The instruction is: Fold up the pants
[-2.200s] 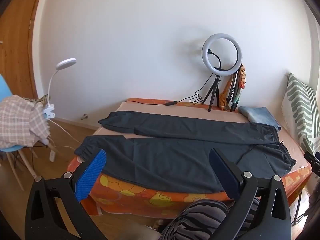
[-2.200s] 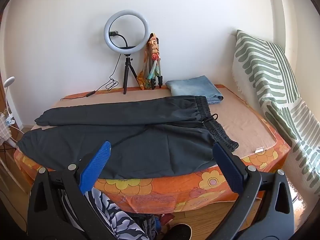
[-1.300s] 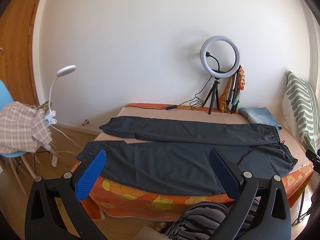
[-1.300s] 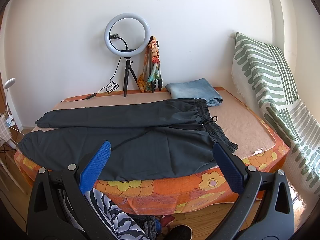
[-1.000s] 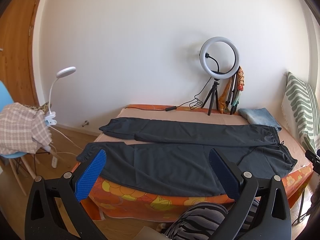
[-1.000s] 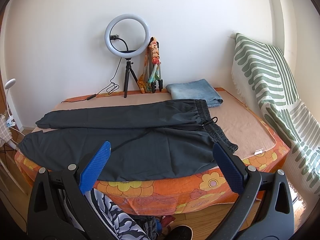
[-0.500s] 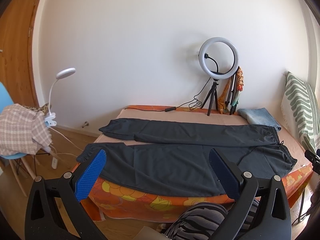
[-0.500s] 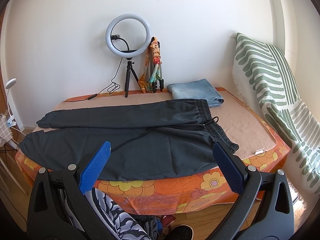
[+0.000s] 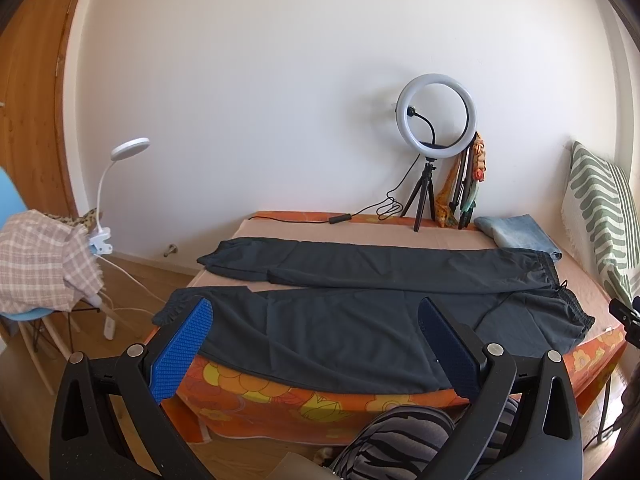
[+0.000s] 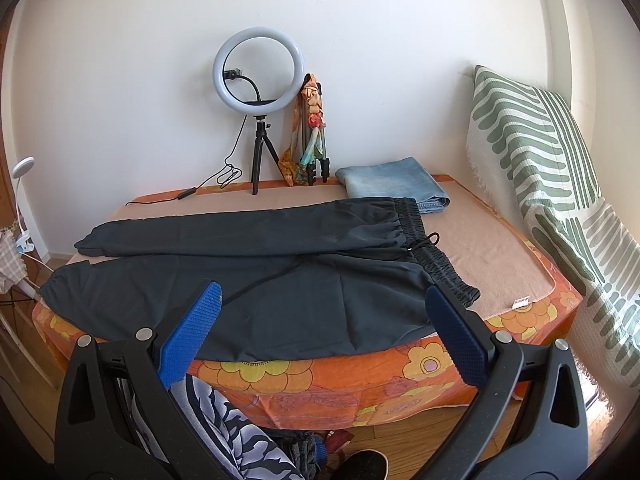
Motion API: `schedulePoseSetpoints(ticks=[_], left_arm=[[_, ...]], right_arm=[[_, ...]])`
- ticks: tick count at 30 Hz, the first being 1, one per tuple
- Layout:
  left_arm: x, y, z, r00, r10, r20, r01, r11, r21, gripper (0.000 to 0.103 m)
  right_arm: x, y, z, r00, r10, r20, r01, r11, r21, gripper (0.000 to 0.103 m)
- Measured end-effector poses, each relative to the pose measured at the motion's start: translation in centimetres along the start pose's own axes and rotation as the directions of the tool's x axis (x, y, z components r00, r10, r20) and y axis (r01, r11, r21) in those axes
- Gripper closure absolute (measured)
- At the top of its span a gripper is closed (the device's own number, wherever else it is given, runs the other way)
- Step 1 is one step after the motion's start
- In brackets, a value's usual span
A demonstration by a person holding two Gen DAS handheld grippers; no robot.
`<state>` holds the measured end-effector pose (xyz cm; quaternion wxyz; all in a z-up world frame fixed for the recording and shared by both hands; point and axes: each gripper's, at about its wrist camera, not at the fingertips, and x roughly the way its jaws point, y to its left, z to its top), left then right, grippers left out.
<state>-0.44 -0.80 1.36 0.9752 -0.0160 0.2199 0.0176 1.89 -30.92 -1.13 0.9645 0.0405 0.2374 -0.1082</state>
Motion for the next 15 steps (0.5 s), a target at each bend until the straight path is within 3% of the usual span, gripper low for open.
schedulePoseSetpoints(ticks=[15], left_arm=[[-0.03, -0.18, -0.16, 1.0, -0.002, 0.002, 0.002, 1.0, 0.0, 0.001]], right_arm=[[0.2, 0.46, -0.13, 1.0, 0.005, -0.003, -0.005, 1.0, 0.001, 0.0]])
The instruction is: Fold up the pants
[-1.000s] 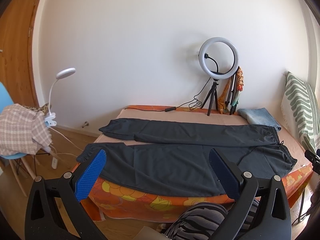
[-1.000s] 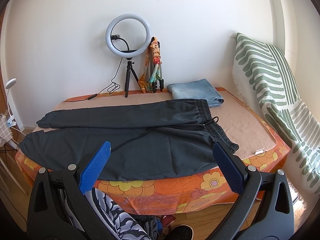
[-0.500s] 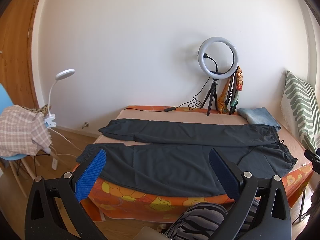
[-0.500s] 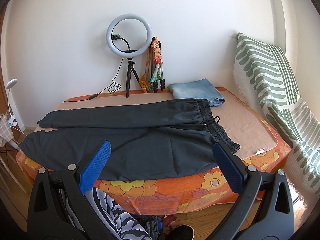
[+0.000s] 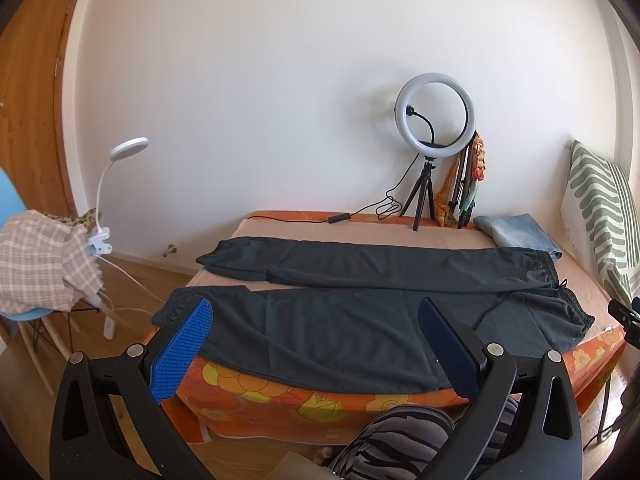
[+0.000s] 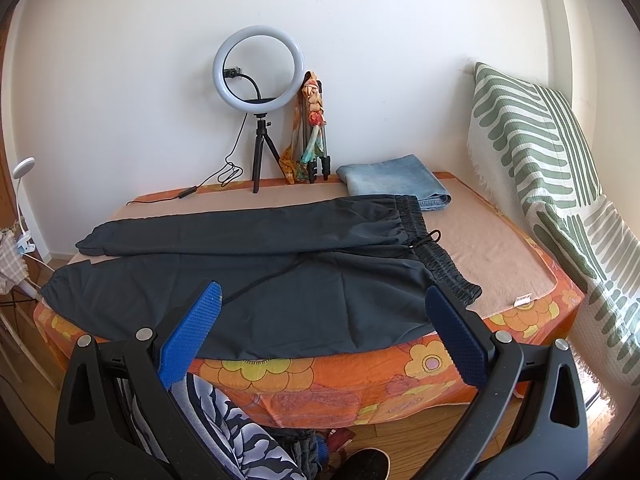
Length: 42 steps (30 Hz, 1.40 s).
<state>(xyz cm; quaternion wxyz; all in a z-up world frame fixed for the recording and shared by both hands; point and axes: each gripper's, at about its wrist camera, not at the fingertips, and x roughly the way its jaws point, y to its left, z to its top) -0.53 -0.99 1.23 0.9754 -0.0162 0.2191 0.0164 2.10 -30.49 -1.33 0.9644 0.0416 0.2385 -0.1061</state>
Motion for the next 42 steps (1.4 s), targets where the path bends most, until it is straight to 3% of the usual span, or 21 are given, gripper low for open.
schedulePoseSetpoints(ticks=[22, 35, 42], left_arm=[[1.6, 1.9, 0.0, 0.999, 0.042, -0.02, -0.043, 0.999, -0.007, 0.001], [6.9, 7.4, 1.3, 0.995, 0.066, -0.078, -0.067, 0.998, -0.02, 0.001], [12.2, 10.5, 2.9, 0.985, 0.11, -0.13, -0.104, 0.993, 0.047, 0.001]], right_arm=[[1.4, 0.4, 1.1, 0.999, 0.032, -0.002, -0.032, 0.999, -0.013, 0.0], [5.0, 1.4, 7.6, 0.994, 0.112, -0.011, -0.112, 0.988, -0.106, 0.0], [8.8, 3.2, 11.8, 0.991, 0.124, -0.046, -0.13, 0.976, -0.174, 0.0]])
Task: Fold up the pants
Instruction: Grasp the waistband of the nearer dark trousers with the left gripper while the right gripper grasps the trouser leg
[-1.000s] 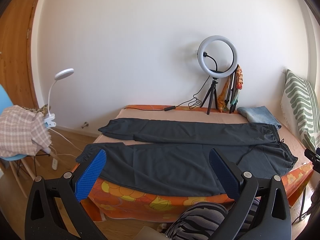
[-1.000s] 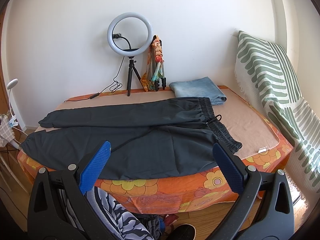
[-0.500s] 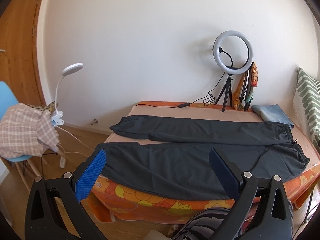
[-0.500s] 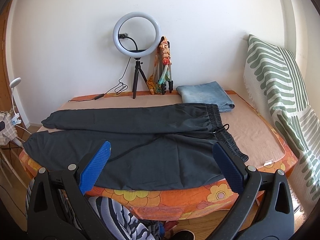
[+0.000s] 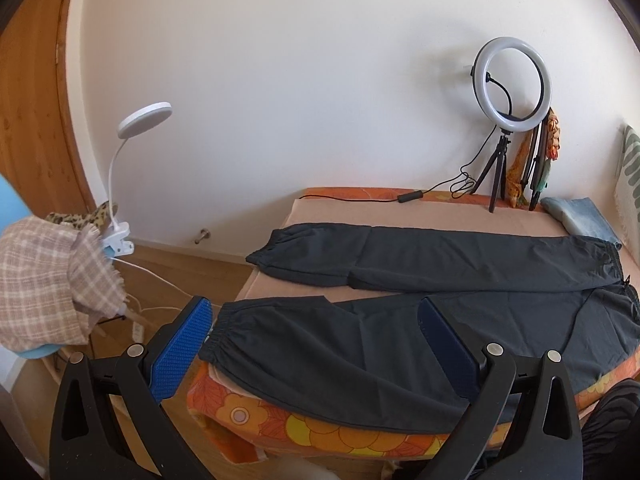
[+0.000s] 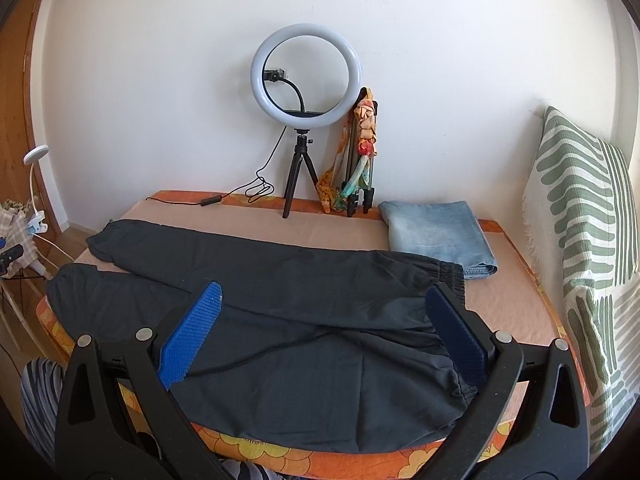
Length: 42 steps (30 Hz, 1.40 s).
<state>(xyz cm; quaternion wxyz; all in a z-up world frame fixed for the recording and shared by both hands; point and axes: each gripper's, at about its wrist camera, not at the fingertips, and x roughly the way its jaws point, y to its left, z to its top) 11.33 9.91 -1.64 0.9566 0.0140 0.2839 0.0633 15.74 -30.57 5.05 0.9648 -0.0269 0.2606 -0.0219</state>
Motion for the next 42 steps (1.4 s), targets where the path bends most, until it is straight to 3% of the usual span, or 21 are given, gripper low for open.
schedulePoseSetpoints(ticks=[11, 17, 21, 25, 31, 34, 42], left_arm=[[10.5, 5.6, 4.4, 0.992, -0.041, -0.123, 0.034, 0.998, -0.052, 0.003], [16.5, 7.3, 6.5, 0.983, -0.039, -0.181, 0.033, 0.999, -0.037, 0.008], [21.0, 8.2, 7.0, 0.965, -0.065, -0.253, 0.05, 0.997, -0.065, 0.018], [24.9, 8.4, 7.7, 0.949, -0.1, -0.297, 0.073, 0.992, -0.101, 0.021], [31.3, 8.1, 8.8, 0.922, -0.089, -0.377, 0.067, 0.995, -0.071, 0.021], [34.1, 8.5, 8.9, 0.908, -0.082, -0.411, 0.054, 0.995, -0.08, 0.021], [37.9, 9.0, 7.6, 0.874, -0.092, -0.476, 0.037, 0.992, -0.125, 0.023]], right_arm=[[8.7, 3.0, 6.4, 0.993, 0.094, -0.073, -0.099, 0.993, -0.07, 0.0], [15.8, 4.4, 8.0, 0.974, 0.172, -0.148, -0.185, 0.98, -0.077, 0.0], [20.7, 5.4, 7.8, 0.954, 0.215, -0.208, -0.234, 0.97, -0.069, 0.0], [25.6, 6.5, 7.2, 0.936, 0.234, -0.265, -0.265, 0.96, -0.09, 0.0], [31.9, 8.5, 5.9, 0.915, 0.233, -0.329, -0.296, 0.942, -0.158, 0.0], [35.0, 9.2, 5.3, 0.891, 0.249, -0.38, -0.329, 0.93, -0.164, 0.0], [40.8, 10.1, 4.0, 0.849, 0.247, -0.468, -0.367, 0.912, -0.183, 0.0]])
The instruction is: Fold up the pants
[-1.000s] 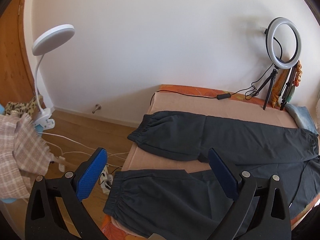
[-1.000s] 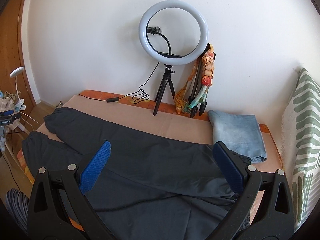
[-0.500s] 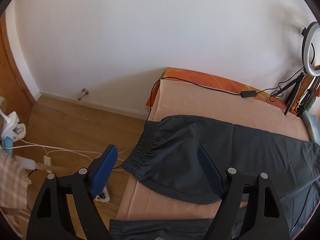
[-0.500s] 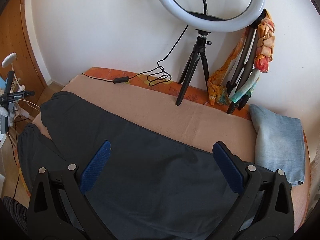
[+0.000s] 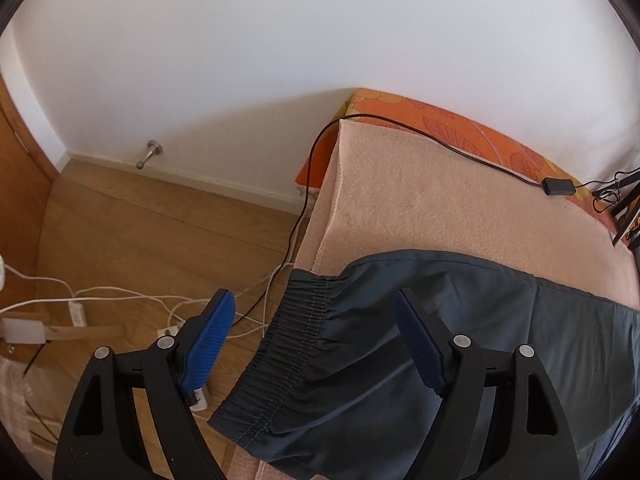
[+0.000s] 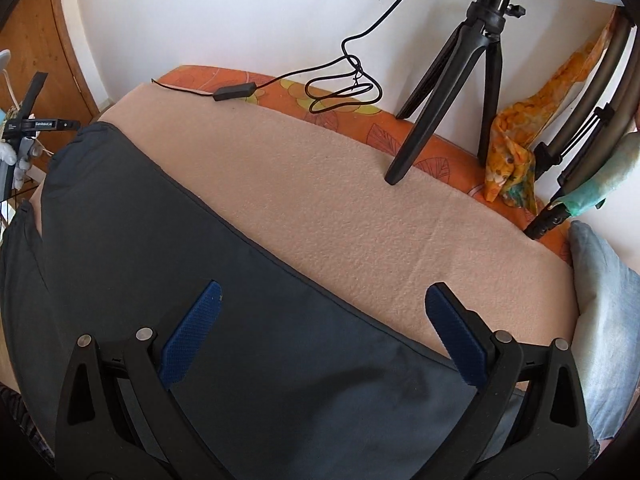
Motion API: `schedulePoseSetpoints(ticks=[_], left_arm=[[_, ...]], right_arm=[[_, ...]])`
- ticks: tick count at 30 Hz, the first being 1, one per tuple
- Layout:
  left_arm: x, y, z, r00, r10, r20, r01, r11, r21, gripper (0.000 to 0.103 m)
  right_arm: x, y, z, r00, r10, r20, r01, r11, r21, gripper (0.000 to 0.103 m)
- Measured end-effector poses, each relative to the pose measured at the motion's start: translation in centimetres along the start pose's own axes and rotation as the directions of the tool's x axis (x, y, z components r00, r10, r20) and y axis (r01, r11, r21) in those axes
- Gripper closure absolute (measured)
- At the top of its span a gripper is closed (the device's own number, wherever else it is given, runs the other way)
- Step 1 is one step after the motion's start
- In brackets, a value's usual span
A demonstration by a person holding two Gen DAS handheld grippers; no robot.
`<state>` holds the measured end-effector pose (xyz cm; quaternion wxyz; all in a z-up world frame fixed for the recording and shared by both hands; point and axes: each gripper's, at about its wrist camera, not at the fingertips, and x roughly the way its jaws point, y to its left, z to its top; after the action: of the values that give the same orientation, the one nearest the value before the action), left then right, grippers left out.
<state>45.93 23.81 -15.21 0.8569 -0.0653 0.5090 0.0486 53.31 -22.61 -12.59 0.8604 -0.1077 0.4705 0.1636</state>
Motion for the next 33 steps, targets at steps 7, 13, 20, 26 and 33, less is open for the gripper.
schedulePoseSetpoints(ticks=[7, 13, 20, 26, 33], left_arm=[[1.7, -0.3, 0.1, 0.999, -0.001, -0.033, 0.001, 1.0, -0.001, 0.06], [1.7, -0.8, 0.4, 0.999, 0.031, -0.015, -0.03, 0.998, 0.048, 0.078], [1.5, -0.9, 0.2, 0.999, 0.03, 0.02, -0.032, 0.997, 0.069, 0.08], [1.1, -0.8, 0.0, 0.999, 0.021, 0.042, -0.024, 0.997, 0.07, 0.081], [-0.3, -0.3, -0.1, 0.995, -0.004, 0.095, -0.001, 0.999, 0.053, 0.082]], right_arm=[[2.9, -0.1, -0.1, 0.997, 0.043, -0.062, -0.044, 0.999, -0.017, 0.0], [4.4, -0.5, -0.3, 0.994, 0.04, -0.105, -0.045, 0.998, -0.049, 0.0], [4.0, -0.3, -0.5, 0.991, 0.067, -0.116, -0.07, 0.997, -0.021, 0.0], [2.9, 0.4, -0.9, 0.992, 0.078, -0.1, -0.081, 0.996, -0.029, 0.016], [1.6, 1.5, -0.8, 0.992, 0.068, -0.105, -0.072, 0.997, -0.03, 0.094]])
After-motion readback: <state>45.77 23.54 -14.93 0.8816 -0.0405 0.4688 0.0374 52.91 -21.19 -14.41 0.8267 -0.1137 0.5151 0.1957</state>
